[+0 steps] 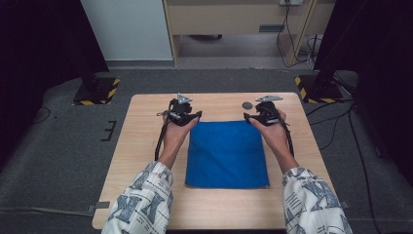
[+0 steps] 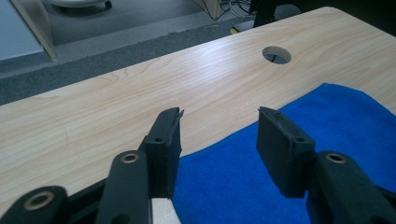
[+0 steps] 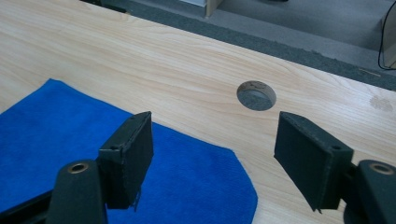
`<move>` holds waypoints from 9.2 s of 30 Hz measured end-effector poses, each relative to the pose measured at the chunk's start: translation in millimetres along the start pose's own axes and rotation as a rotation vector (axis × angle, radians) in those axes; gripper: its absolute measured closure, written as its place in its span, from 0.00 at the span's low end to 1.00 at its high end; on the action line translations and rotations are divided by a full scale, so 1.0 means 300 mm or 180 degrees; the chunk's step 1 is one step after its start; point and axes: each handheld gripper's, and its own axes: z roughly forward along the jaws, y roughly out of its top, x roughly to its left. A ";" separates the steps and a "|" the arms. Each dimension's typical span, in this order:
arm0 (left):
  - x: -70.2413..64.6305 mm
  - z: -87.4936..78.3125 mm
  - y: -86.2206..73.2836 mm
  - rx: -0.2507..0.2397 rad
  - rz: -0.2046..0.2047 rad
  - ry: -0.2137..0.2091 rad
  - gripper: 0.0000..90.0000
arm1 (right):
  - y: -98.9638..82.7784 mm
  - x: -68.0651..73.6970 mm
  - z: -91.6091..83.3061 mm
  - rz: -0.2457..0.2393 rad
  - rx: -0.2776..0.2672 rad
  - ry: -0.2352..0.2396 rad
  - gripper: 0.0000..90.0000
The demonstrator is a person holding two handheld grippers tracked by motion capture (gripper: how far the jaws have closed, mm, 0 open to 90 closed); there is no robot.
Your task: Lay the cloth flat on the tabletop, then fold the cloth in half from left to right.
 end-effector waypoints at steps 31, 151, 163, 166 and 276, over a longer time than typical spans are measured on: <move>-0.009 -0.230 0.019 -0.0061 0.0404 -0.0332 0.20 | -0.041 0.171 -0.156 -0.0186 -0.0064 0.0582 0.29; 0.171 0.115 -0.166 0.0525 0.0348 -0.0280 0.44 | -0.373 0.875 -0.124 -0.0910 0.0353 0.1829 0.98; 0.196 0.196 -0.211 0.0665 0.0264 -0.0243 0.47 | -0.368 0.881 -0.126 -0.0926 0.0342 0.1846 0.98; 0.201 0.204 -0.217 0.0663 0.0239 -0.0207 0.48 | -0.369 0.882 -0.127 -0.0924 0.0341 0.1849 0.98; 0.331 -0.123 -0.099 0.0676 0.0087 -0.0303 0.98 | -0.209 1.083 -0.238 -0.1146 0.0017 0.1864 0.98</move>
